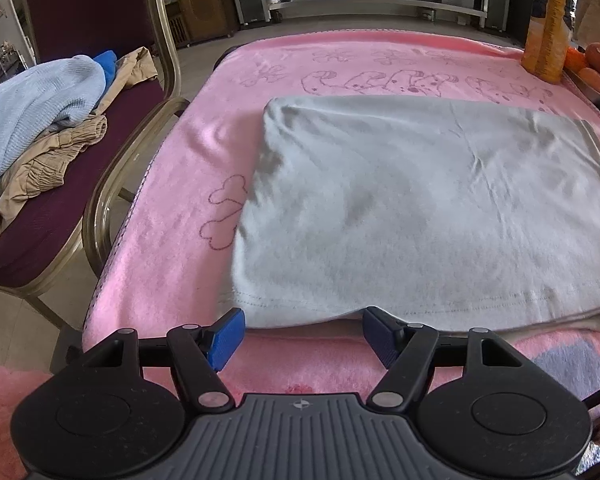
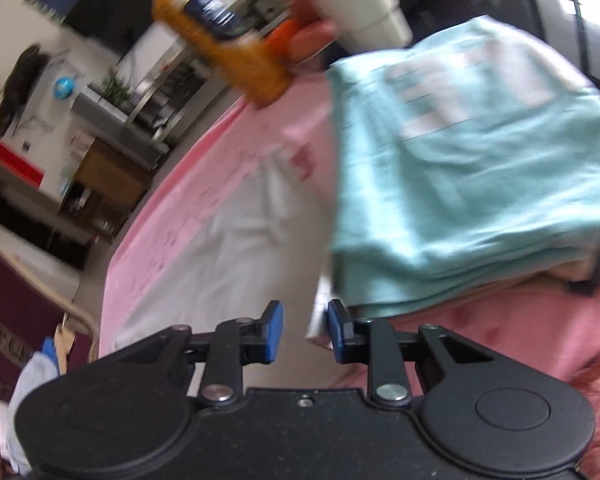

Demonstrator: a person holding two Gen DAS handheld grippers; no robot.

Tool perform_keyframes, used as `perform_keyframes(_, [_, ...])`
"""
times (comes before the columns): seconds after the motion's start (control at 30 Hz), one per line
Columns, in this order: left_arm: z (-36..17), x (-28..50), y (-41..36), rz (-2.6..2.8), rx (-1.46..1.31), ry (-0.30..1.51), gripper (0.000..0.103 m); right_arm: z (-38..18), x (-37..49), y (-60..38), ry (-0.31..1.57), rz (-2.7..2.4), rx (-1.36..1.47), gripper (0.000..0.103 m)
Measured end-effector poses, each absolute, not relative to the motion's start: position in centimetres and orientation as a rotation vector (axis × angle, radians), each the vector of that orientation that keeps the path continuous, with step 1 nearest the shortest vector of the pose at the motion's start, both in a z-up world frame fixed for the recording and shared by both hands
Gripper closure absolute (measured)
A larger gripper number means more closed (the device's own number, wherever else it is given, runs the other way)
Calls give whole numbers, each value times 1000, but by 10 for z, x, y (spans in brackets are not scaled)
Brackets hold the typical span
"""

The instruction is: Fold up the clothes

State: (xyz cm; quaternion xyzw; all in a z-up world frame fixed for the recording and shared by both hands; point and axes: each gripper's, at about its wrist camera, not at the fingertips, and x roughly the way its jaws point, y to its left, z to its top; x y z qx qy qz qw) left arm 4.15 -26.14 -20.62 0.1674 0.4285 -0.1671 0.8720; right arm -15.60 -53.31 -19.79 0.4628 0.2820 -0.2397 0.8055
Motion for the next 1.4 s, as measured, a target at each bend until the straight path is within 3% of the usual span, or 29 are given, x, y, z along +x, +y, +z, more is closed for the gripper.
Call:
perform_keyframes(0.2, [-197,39,-260,-350,344,826,34,-175,-150,-521,477,-638,882,77])
perform_keyframes(0.37, [-168,42,-237,-398,160,758,35,-175,-164,-528,395,-612,916,77])
perform_keyframes(0.47, [-151,42,-226,-392,109,680,36,-181,-158,-531,409,-517,966,76])
perform_keyframes(0.5, [-152,43,-227,-379,123,681,43,-183,-154,-532,414,-479,982,73])
perform_keyframes(0.63, [-176,50,-243,-355,221,782,50,-200,-131,-525,560,-376,1025,72])
perform_keyframes(0.8, [-208,53,-263,-299,436,878,48,-215,-131,-536,665,-517,986,72])
perform_keyframes(0.87, [-209,55,-258,-274,446,884,44,-221,-145,-544,664,-568,1040,84])
perform_keyframes(0.97, [-203,55,-246,-270,399,882,46,-220,-169,-551,612,-608,1074,86])
perform_keyframes(1.03, [-197,52,-239,-301,345,872,44,-214,-183,-548,555,-609,1057,84])
perform_keyframes(1.1, [-193,47,-243,-340,330,859,42,-208,-193,-546,511,-596,1042,68])
perform_keyframes(1.4, [-197,31,-264,-420,392,836,39,-229,-180,-531,655,-527,1119,62])
